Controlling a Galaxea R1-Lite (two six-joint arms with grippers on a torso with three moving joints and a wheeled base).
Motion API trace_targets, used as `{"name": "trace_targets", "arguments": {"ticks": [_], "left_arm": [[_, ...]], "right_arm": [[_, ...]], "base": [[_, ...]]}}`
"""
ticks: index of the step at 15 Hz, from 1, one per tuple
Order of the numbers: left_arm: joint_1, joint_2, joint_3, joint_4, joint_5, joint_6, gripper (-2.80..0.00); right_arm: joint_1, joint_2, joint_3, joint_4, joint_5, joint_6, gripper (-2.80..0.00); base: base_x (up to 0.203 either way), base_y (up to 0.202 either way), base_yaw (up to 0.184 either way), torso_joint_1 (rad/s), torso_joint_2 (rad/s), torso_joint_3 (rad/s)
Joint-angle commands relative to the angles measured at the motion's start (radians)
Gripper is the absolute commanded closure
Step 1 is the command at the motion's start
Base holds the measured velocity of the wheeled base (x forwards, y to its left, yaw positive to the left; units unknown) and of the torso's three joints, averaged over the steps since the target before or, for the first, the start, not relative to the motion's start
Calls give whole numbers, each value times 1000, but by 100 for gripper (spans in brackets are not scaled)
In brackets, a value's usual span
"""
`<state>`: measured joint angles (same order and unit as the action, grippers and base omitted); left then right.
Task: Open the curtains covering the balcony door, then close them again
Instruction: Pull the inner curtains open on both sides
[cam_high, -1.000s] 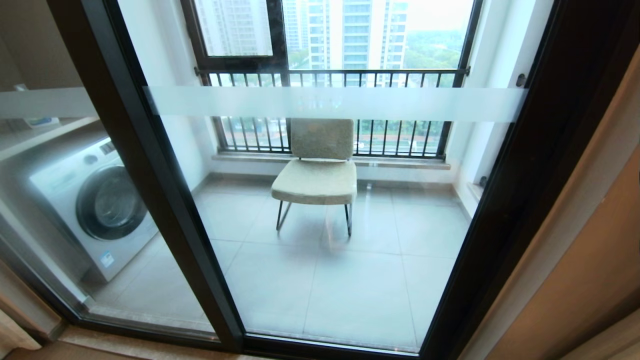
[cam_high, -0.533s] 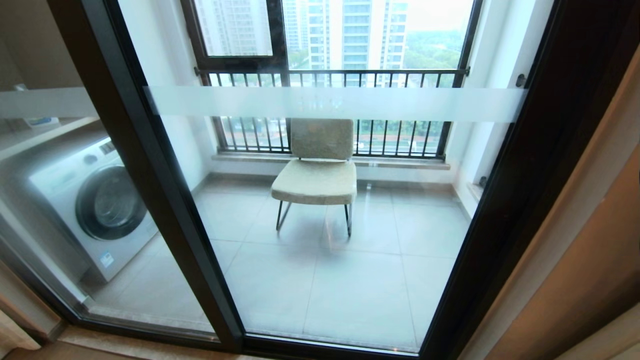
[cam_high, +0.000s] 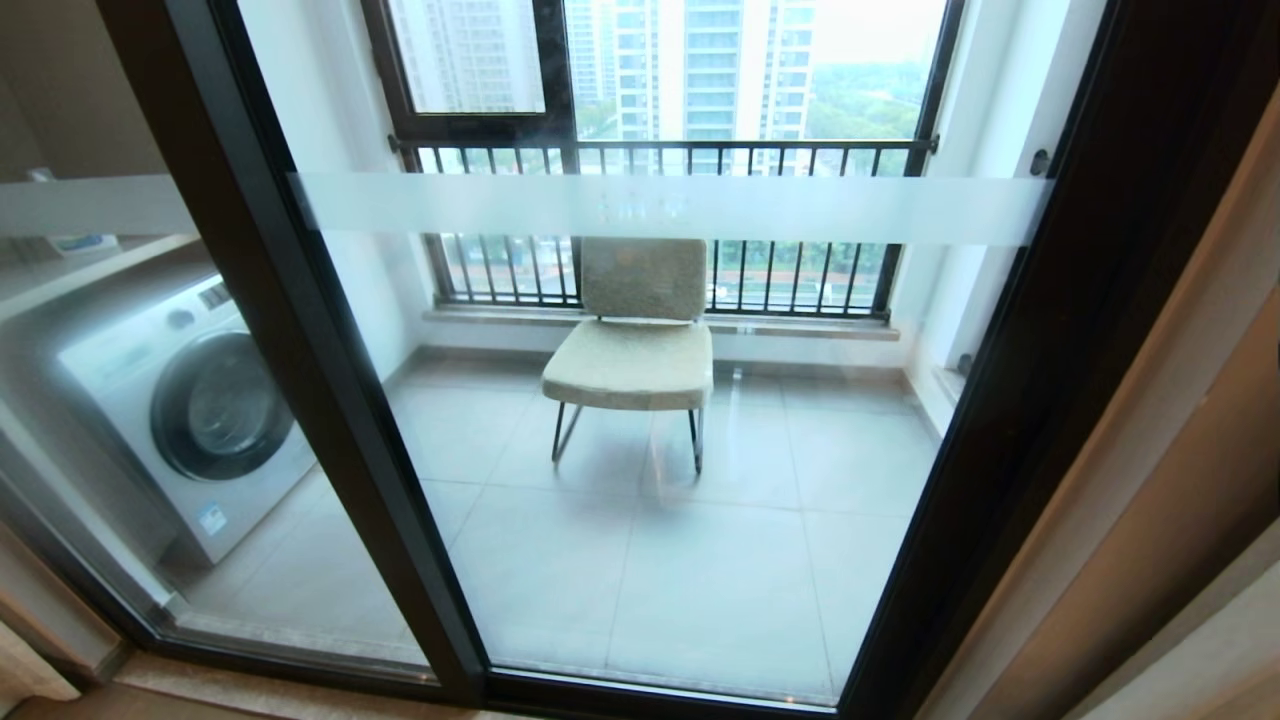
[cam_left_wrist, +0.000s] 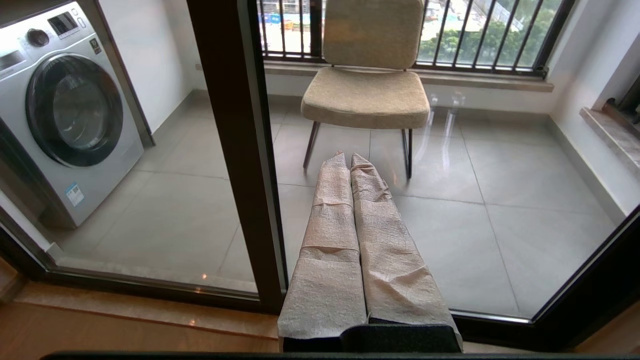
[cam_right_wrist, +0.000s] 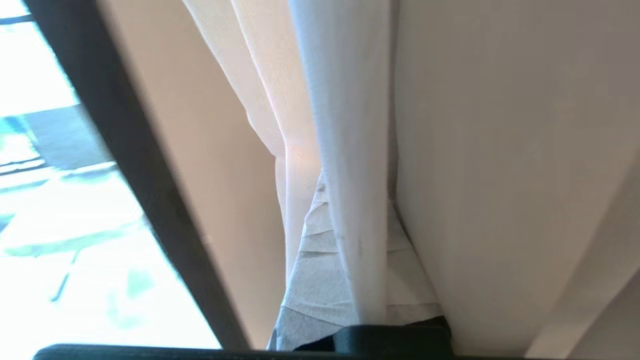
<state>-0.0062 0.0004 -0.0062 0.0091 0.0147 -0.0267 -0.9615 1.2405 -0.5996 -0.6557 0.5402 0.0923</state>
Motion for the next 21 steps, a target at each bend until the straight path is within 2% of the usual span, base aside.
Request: {"name": "trace_targets", "arguments": {"ticks": [1,8,9,18,21], "left_arm": [[0,0,0,0,-1,-1,0],[0,0,0,0,1,-1,0],[0,0,0,0,0,0,0],[0,0,0,0,0,-1,0],[0,0,0,0,1,-1,0]], "right_arm": [[35,-4,4,-8,3,1,0],[47,-1,3,-12,3,1,0],[47,-3,3,-10,3,1,-280],[47,-86,10,11,1,6,-280],[47,-173,19,90,3,6,-280]], "base": [[0,0,0,0,0,0],[0,0,0,0,0,0],[0,0,0,0,0,0],[0,0,0,0,0,0],[0,0,0,0,0,0]]}}
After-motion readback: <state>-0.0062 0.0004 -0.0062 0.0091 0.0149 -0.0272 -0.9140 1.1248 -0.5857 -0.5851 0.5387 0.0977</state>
